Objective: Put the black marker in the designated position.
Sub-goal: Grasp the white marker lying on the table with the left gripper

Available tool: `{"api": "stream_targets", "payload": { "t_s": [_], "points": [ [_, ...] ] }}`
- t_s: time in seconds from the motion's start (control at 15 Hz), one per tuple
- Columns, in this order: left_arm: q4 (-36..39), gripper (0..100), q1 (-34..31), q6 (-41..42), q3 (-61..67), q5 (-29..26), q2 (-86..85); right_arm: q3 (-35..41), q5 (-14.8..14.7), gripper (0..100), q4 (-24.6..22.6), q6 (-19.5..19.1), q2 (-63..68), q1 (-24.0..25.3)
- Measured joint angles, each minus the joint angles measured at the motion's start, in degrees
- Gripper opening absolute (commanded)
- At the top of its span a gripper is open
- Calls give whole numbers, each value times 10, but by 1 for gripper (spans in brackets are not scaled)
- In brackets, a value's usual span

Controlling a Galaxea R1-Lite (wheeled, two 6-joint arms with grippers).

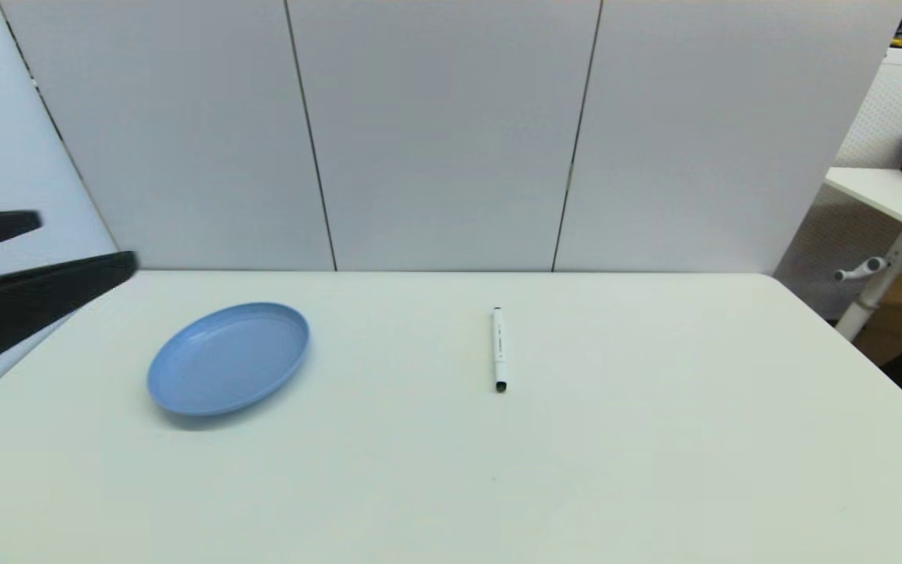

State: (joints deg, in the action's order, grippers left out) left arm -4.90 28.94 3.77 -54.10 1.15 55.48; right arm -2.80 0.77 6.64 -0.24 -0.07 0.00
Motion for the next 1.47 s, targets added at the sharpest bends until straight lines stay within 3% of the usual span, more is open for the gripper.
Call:
{"api": "stream_targets", "payload": {
  "t_s": [0.47, 0.73, 1.13, 1.27, 1.47],
  "points": [
    [-23, 100, 114, -15, -298, 22, 383, 0, 0, 100, 0, 0, 0, 0],
    [-113, 100, 152, -104, -506, 50, 565, 0, 0, 100, 0, 0, 0, 0],
    [-235, 100, 180, -332, -582, 227, 711, 0, 0, 100, 0, 0, 0, 0],
    [-283, 100, 184, -389, -586, 242, 733, 0, 0, 100, 0, 1, 0, 0],
    [-280, 100, 186, -376, -587, 242, 754, 0, 0, 100, 0, 0, 0, 0]
  ]
}}
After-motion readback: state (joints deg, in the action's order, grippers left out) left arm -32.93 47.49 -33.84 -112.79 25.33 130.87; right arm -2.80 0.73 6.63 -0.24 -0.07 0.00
